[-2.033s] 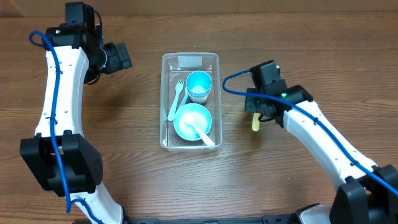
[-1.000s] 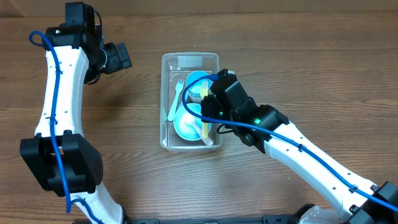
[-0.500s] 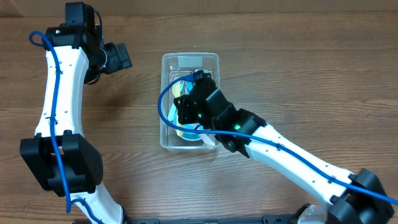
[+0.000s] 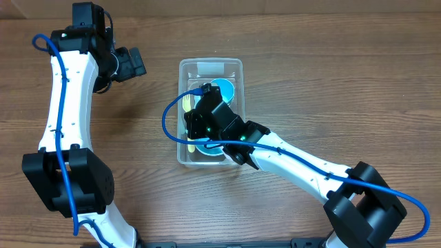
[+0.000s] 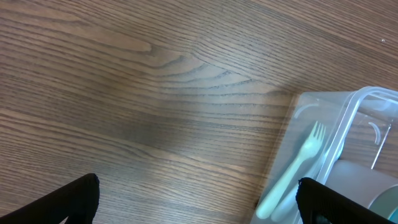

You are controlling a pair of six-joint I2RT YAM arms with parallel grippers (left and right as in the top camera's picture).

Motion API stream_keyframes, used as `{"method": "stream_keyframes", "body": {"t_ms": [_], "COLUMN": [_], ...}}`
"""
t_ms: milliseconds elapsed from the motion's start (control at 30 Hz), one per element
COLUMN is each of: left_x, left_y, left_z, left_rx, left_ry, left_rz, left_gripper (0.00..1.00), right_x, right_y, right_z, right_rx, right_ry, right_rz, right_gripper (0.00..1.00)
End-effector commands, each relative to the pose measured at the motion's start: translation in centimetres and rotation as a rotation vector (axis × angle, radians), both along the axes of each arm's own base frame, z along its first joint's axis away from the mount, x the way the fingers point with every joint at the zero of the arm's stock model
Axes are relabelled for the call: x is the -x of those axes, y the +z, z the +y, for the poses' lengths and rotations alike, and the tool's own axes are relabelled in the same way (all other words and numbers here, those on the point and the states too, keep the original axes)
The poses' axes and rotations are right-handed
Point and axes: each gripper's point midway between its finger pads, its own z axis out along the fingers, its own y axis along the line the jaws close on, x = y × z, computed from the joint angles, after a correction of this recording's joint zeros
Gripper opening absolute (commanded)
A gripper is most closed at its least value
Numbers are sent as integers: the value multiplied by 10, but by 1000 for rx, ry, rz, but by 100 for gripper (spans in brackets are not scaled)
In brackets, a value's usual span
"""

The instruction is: Pack container

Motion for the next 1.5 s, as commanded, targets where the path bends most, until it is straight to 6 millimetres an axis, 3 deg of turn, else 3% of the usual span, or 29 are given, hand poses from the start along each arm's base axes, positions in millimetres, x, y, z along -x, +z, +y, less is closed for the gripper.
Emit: {"method": "stream_keyframes", "body": {"t_ms": [0, 67, 233, 367, 467, 600, 667, 733, 833, 933, 1300, 1467], "left_x": [-6, -6, -6, -6, -6, -6, -6, -6, -6, -6, -6, -6], "left_y": [3, 3, 3, 3, 3, 3, 3, 3, 3, 3, 3, 3], "left_z": [0, 0, 0, 0, 0, 0, 0, 0, 0, 0, 0, 0], "left_rx": [-6, -6, -6, -6, -6, -6, -6, -6, -6, -6, -6, -6], "left_ry": [-15, -15, -15, -15, -15, -15, -15, -15, -15, -15, -15, -15], "left_rz": [-16, -16, -16, -16, -16, -16, -16, -16, -16, -16, -16, -16], "left_gripper": [100, 100, 100, 100, 100, 100, 100, 100, 100, 100, 100, 100], "right_x": [-6, -7, -8, -9, 0, 14, 19, 21, 26, 28, 24, 16], "right_y": [20, 25, 40, 69, 91, 123, 144, 161, 175, 178, 171, 178], "right_z": [11, 13, 11, -23, -74, -190, -240, -277, -311, -325, -324, -324], "right_rx": [-41, -48, -1, 109, 230, 395, 387, 354, 332, 329, 344, 326], "right_ry": [4, 8, 25, -69, -159, -392, -501, -604, -698, -740, -739, -756], "right_rz": [-33, -35, -37, -42, -9, 30, 29, 13, -2, 2, 20, -19], "right_gripper": [53, 69, 73, 73, 77, 83, 100, 100, 100, 100, 100, 100]}}
